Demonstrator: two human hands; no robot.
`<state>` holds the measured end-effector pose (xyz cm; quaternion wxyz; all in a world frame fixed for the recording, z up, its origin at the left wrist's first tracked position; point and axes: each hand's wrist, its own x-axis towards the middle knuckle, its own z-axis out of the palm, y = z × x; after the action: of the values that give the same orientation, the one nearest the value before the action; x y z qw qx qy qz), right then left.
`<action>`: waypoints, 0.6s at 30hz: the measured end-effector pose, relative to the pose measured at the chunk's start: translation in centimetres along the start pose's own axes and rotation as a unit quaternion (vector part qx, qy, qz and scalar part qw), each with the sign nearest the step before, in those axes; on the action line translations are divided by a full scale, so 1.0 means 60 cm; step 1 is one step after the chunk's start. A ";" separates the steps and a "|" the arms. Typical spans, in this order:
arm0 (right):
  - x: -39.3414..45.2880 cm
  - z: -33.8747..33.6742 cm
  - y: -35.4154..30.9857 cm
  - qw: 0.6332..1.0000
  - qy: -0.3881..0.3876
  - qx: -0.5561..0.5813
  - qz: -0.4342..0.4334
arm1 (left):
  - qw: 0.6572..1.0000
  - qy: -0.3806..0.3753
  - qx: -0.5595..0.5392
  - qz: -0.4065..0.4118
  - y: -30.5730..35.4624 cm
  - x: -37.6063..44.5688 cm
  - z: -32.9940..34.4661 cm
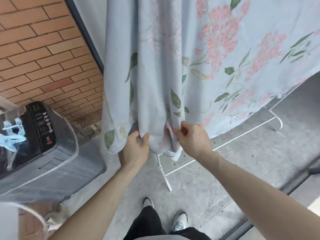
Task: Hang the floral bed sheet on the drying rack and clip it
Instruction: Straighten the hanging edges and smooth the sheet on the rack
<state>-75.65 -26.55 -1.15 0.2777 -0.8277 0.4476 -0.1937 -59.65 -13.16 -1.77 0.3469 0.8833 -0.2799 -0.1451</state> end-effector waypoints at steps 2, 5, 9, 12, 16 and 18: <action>0.005 0.005 0.006 1.000 -0.011 0.003 -0.002 | 1.000 0.012 0.012 -0.018 -0.025 0.000 0.002; 0.011 0.018 0.015 0.999 -0.039 -0.006 0.011 | 0.997 0.026 0.013 -0.071 -0.073 0.015 -0.004; 0.010 0.039 0.003 0.995 -0.093 -0.025 0.008 | 0.991 0.054 0.049 -0.108 -0.085 0.048 -0.031; -0.005 0.037 -0.019 0.997 -0.080 0.021 -0.011 | 0.995 0.031 0.054 -0.083 -0.049 0.039 -0.068; -0.036 -0.002 -0.025 0.991 0.000 0.132 -0.019 | 0.998 0.053 0.033 0.018 -0.021 -0.034 -0.119; -0.036 -0.016 -0.021 0.983 0.052 0.175 -0.015 | 0.988 0.126 0.025 0.091 -0.005 -0.066 -0.140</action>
<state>-76.53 -24.42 0.23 0.3919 -0.7618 0.4079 -0.3157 -58.91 -6.14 4.29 0.3689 0.8737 -0.3169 0.0065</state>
